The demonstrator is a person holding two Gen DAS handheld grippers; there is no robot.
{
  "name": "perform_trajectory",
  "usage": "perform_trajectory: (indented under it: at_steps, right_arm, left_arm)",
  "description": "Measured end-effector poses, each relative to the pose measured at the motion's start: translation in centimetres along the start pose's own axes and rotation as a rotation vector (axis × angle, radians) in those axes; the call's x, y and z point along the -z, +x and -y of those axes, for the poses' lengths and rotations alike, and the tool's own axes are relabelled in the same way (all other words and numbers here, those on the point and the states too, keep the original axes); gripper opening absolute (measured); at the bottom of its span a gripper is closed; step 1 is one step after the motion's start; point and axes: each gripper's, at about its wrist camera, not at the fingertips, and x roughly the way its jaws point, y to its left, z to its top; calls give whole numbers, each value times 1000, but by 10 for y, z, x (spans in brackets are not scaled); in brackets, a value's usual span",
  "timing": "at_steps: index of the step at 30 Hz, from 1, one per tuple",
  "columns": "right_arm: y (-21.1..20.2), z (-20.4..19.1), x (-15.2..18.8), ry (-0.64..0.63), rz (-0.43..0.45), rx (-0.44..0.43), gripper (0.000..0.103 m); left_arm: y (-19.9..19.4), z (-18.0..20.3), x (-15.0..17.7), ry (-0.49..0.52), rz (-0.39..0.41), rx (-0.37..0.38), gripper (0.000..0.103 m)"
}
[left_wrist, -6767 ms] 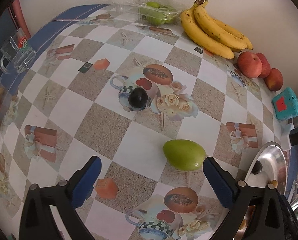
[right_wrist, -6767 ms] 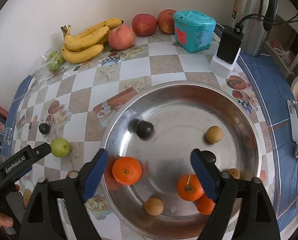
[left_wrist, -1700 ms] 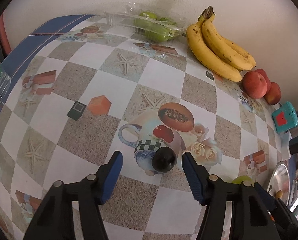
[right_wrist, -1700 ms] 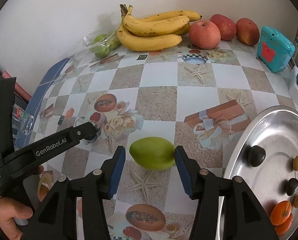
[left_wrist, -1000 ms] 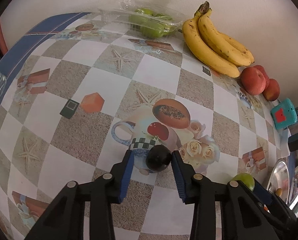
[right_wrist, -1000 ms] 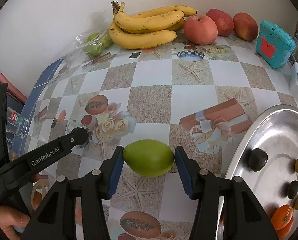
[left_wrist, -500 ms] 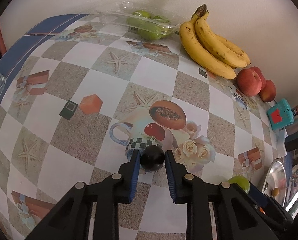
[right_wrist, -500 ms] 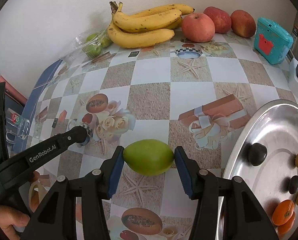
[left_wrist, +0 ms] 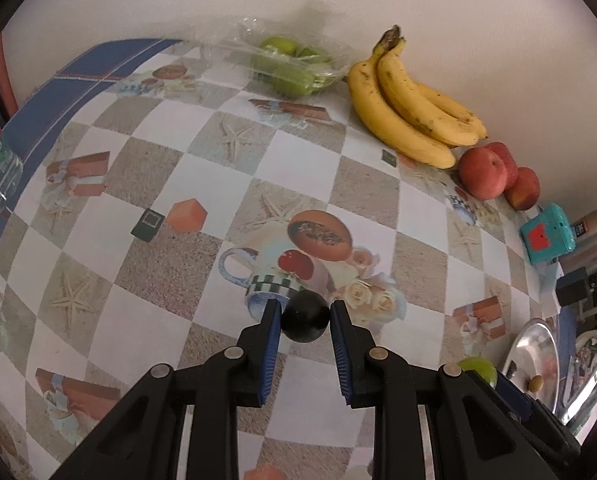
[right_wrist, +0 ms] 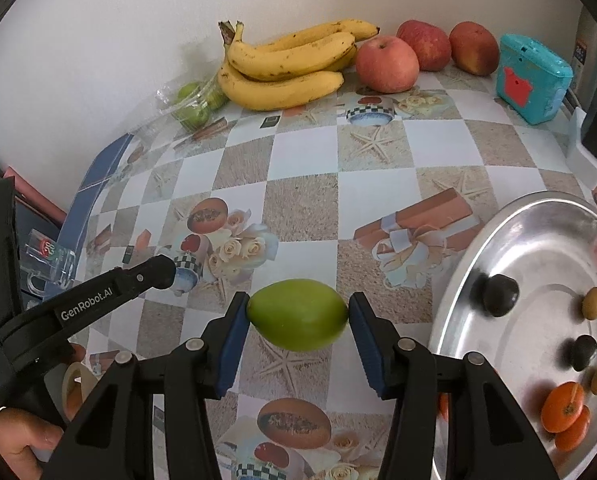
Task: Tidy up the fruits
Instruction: 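Lift and carry the pear and plum in both tools over the steel bowl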
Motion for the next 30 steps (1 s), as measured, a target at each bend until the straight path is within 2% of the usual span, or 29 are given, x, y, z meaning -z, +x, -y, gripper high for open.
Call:
perform_trajectory:
  at_steps: [2, 9, 15, 20, 21, 26, 30]
  right_arm:
    - [-7, 2, 0, 5, 10, 0, 38]
    - [-24, 4, 1, -9, 27, 18, 38]
    - [-21, 9, 3, 6, 15, -12, 38]
    - [-2, -3, 5, -1, -49, -95, 49]
    - [2, -7, 6, -16, -63, -94, 51]
    - [11, -14, 12, -105, -66, 24, 52]
    - [20, 1, 18, -47, -137, -8, 52]
  left_arm:
    - [-5, 5, 1, 6, 3, 8, 27]
    - [-13, 18, 11, 25, -10, 15, 27]
    - [-10, 4, 15, -31, -44, -7, 27]
    - [-10, -10, 14, -73, -49, -25, 27]
    - [-10, -13, 13, -80, -50, -27, 27]
    - [-10, -16, 13, -92, -55, -21, 27]
    - [-10, -14, 13, -90, -58, -11, 27]
